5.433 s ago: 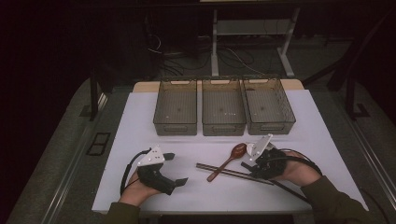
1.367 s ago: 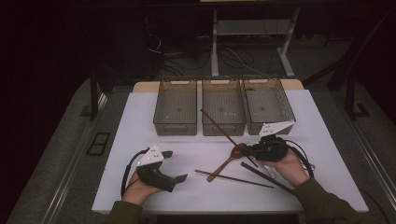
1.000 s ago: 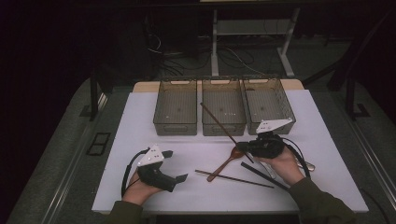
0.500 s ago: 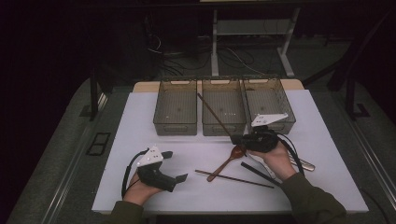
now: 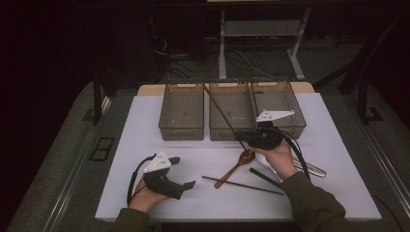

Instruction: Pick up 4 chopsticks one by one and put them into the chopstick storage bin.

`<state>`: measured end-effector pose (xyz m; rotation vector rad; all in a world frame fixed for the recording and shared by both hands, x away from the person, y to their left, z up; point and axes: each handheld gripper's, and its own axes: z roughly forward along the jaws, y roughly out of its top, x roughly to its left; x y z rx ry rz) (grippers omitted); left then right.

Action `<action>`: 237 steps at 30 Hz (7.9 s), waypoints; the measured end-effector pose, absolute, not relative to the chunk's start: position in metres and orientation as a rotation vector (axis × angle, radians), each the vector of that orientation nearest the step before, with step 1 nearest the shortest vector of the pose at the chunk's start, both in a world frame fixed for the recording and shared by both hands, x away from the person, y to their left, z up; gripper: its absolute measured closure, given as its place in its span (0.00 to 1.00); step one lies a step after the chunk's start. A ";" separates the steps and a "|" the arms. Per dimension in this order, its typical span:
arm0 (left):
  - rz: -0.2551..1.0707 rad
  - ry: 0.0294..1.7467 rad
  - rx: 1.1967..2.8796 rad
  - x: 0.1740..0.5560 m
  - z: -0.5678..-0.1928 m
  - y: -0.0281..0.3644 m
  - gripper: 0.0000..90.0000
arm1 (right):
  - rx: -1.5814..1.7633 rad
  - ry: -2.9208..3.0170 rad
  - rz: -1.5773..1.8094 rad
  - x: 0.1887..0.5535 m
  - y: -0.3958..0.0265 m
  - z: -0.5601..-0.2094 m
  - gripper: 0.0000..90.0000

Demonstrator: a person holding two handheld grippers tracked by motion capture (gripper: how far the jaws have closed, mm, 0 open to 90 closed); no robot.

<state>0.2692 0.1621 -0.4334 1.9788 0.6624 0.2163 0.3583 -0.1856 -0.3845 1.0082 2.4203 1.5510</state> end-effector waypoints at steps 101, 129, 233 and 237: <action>0.208 0.616 2.002 0.267 -0.432 0.158 0.00 | 1.190 2.475 1.329 0.467 -0.027 -0.396 0.86; 0.209 0.625 2.014 0.267 -0.433 0.158 0.00 | 1.000 2.552 1.385 0.440 -0.072 -0.369 0.59; 0.207 0.620 2.024 0.266 -0.434 0.158 0.00 | 0.226 3.105 0.396 0.289 -0.186 -0.417 0.88; 0.207 0.620 2.023 0.266 -0.434 0.157 0.00 | 0.221 3.106 0.382 0.288 -0.185 -0.418 0.90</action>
